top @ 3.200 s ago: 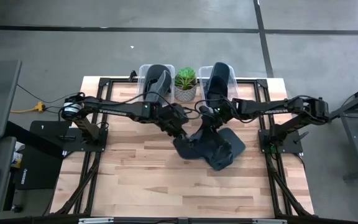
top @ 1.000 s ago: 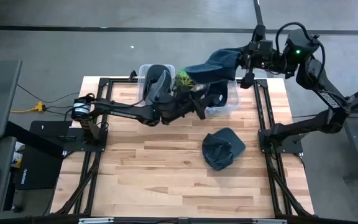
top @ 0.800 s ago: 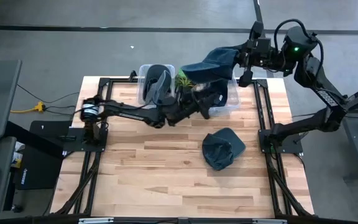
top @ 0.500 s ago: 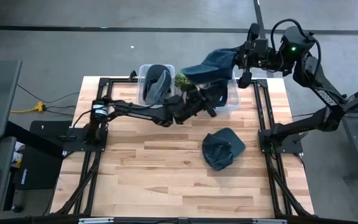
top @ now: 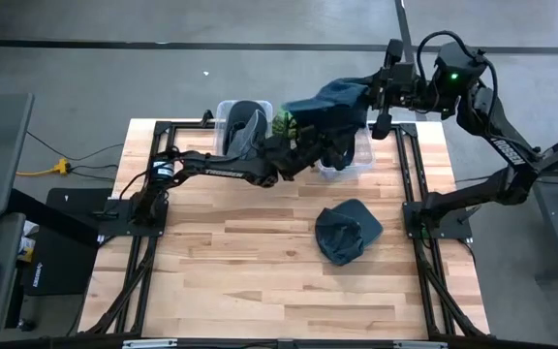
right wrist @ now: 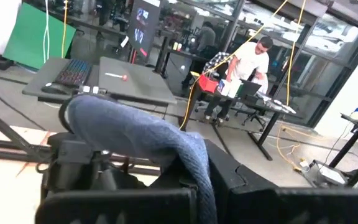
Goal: Pick & Place hat
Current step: Put the left blue cap into the right transparent bin
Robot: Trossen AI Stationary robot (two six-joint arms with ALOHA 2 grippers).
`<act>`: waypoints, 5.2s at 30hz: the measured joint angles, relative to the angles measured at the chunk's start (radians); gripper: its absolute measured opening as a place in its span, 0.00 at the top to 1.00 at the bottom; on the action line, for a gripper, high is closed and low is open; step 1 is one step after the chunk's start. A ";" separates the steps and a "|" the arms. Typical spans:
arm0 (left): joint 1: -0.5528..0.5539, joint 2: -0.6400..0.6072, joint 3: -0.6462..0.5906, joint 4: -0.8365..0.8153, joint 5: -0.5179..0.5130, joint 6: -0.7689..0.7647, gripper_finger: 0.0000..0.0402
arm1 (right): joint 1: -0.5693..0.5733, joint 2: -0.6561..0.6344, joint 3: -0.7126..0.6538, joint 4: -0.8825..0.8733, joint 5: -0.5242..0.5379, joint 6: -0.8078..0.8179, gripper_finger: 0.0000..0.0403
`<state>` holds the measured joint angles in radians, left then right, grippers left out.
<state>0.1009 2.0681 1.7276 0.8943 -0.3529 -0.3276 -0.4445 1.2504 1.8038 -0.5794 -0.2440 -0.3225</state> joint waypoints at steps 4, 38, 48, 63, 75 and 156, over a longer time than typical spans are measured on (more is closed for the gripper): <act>0.007 -0.010 0.016 0.027 -0.014 0.017 0.49 | 0.000 0.000 0.000 -0.030 -0.002 0.000 1.00; 0.030 -0.007 0.014 0.099 -0.055 0.058 0.49 | 0.000 -0.055 0.000 -0.251 0.009 0.100 1.00; 0.031 -0.007 0.013 0.098 -0.058 0.036 0.49 | 0.000 -0.062 0.000 -0.339 -0.045 0.143 1.00; 0.032 -0.007 0.013 0.099 -0.062 0.035 0.55 | 0.000 -0.062 0.000 -0.452 -0.056 0.169 1.00; 0.053 -0.008 0.013 0.038 -0.017 -0.087 0.98 | 0.000 -0.062 0.000 -0.449 -0.059 0.164 1.00; 0.246 0.098 0.205 -1.014 0.205 -0.356 1.00 | 0.000 -0.292 -0.151 -0.537 0.608 0.030 0.30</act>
<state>0.3470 2.1662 1.9327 -0.1201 -0.1474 -0.6834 -0.4450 0.9585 1.6524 -1.1165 0.3639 -0.2921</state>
